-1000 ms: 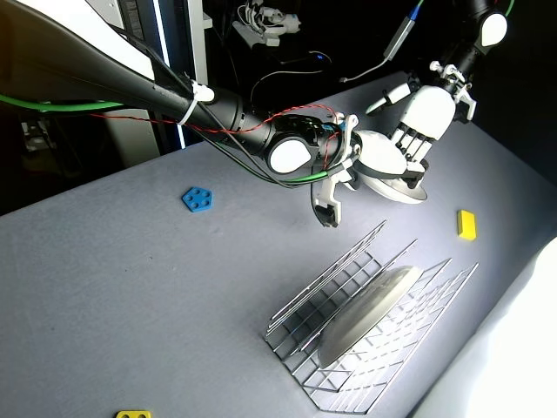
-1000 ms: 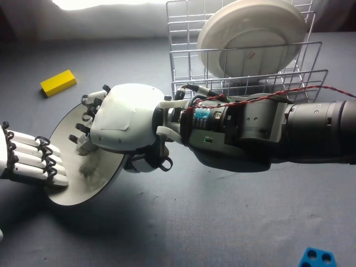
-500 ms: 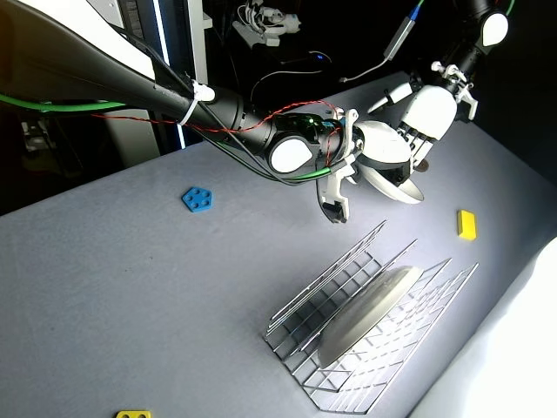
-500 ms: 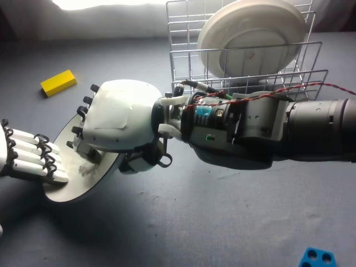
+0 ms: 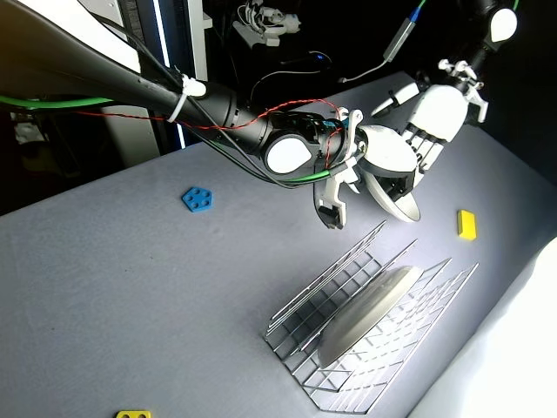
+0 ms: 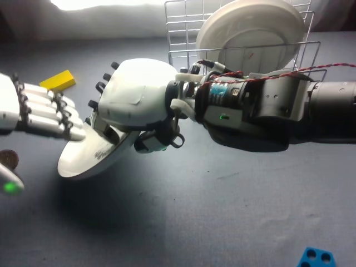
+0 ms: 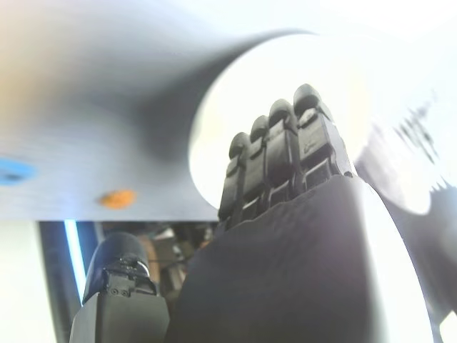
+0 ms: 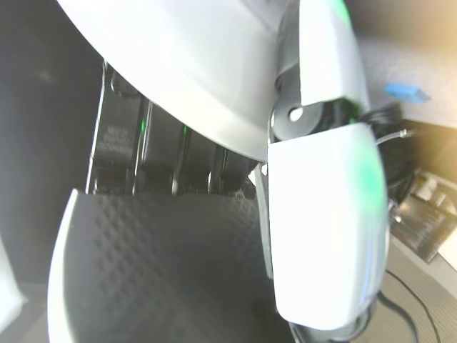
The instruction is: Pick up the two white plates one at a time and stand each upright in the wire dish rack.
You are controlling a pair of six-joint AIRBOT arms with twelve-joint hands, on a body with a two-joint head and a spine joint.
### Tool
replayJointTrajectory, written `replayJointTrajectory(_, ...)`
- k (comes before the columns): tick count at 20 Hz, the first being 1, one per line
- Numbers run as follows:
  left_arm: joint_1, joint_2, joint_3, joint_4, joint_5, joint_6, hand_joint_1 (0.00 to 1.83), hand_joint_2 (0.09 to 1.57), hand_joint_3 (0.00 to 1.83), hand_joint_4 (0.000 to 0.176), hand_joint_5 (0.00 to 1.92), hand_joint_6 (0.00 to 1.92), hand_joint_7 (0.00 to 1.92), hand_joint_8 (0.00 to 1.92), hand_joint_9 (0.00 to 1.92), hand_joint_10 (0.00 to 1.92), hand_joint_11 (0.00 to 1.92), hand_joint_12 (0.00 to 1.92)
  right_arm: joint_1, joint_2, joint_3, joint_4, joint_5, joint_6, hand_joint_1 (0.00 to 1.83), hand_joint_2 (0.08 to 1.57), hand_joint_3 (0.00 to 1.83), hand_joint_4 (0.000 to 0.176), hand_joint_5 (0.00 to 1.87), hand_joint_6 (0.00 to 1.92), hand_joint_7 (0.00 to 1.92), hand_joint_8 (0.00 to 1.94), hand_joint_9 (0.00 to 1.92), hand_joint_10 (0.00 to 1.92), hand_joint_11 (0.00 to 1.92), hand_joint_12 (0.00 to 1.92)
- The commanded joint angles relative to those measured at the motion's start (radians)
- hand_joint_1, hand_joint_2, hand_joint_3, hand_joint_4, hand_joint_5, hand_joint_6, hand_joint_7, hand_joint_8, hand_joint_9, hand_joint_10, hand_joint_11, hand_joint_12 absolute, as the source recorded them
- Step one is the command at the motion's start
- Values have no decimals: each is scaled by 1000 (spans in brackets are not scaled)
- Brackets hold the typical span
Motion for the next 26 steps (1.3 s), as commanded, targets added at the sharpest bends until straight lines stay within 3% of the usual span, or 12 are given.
replayJointTrajectory(1, -24, 15, 3, -65, -28, -4, 0, 1083, 0, 0, 88, 0, 77, 1, 47, 0, 0, 100, 25, 8, -8, 22, 94, 3, 1381, 1089, 0, 0, 943, 960, 1057, 838, 998, 1073, 878, 1079)
replayJointTrajectory(2, -59, 22, 4, -64, -28, -5, 0, 1087, 0, 0, 110, 2, 102, 1, 74, 2, 0, 176, 37, 21, -19, 47, 86, 3, 1386, 1072, 0, 0, 984, 896, 1095, 789, 1026, 1019, 894, 1055)
replayJointTrajectory(5, -112, 32, 8, -63, -28, -5, 0, 1087, 0, 0, 112, 2, 99, 1, 69, 2, 0, 176, 60, 58, -55, 71, 64, 17, 1383, 1082, 0, 0, 942, 985, 1070, 821, 1020, 1011, 903, 1003)
replayJointTrajectory(10, -123, 32, 25, -49, -28, -10, 0, 1092, 2, 0, 108, 2, 101, 0, 71, 0, 0, 177, 106, 109, -98, 71, -25, 184, 1383, 1084, 1, 0, 938, 963, 1057, 850, 1017, 1032, 890, 1015)
replayJointTrajectory(16, -112, 28, 49, -31, -28, -14, 0, 1085, 0, 0, 107, 0, 97, 2, 77, 1, 0, 195, 163, 158, -150, 70, -63, 293, 1384, 1077, 0, 0, 963, 924, 1081, 806, 1022, 1026, 895, 1005)
replayJointTrajectory(26, -98, 20, 65, -30, -28, -14, 0, 1082, 0, 0, 103, 3, 95, 4, 72, 5, 0, 160, 199, 171, -174, 70, -78, 281, 1384, 1078, 1, 0, 959, 946, 1086, 794, 1016, 1024, 894, 992)
